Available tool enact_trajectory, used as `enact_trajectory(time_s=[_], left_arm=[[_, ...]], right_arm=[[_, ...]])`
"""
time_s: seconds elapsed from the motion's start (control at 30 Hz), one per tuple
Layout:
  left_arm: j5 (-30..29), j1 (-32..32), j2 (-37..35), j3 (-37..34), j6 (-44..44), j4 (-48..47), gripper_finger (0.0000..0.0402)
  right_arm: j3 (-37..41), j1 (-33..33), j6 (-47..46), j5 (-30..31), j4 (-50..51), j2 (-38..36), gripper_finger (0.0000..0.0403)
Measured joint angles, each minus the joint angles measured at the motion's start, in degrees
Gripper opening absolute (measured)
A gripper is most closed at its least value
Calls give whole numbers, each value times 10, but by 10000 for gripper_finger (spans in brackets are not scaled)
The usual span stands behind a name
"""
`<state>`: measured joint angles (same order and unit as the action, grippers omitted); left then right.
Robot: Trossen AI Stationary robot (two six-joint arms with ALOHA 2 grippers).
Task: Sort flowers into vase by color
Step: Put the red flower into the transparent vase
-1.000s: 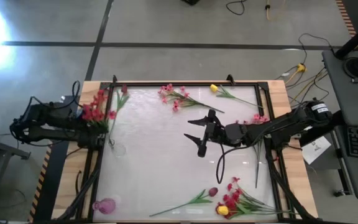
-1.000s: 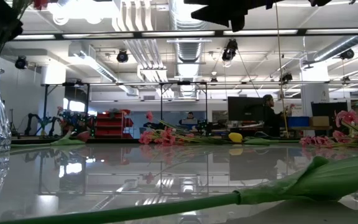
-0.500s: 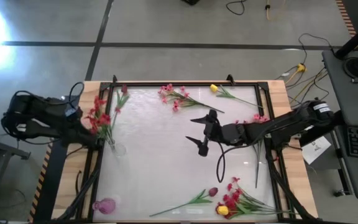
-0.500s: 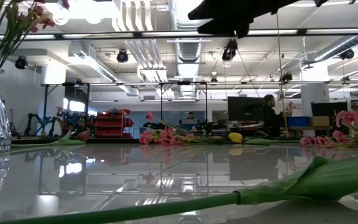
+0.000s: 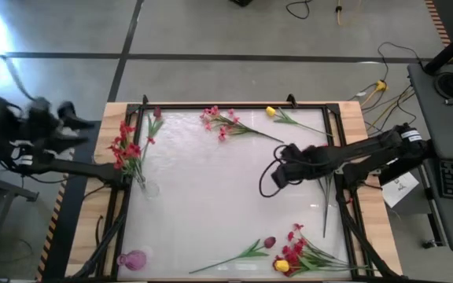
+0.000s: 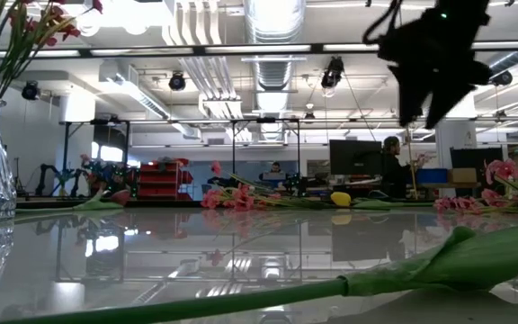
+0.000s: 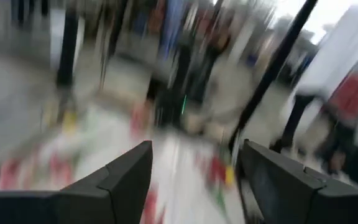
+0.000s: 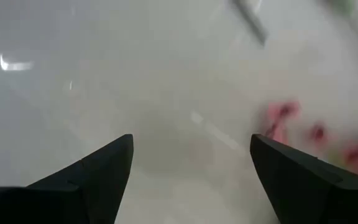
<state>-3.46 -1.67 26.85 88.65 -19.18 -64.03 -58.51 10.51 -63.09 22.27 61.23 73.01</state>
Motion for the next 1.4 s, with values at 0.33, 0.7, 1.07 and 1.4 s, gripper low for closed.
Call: enact_trajectory(time_s=[0.33,0.7,1.07,1.4], left_arm=[[24,0,25,-45,121,125,236],[25,0,56,-135,172,202,235],[26,0,45,-204,174,271,235],[26,0,44,-192,172,273,235]], right_arm=[[-10,193,30,-61,-77,18,284],[-30,387,-141,-202,-47,75,263],[-30,464,-229,-343,-96,173,258],[-29,452,-137,-388,-147,254,219]])
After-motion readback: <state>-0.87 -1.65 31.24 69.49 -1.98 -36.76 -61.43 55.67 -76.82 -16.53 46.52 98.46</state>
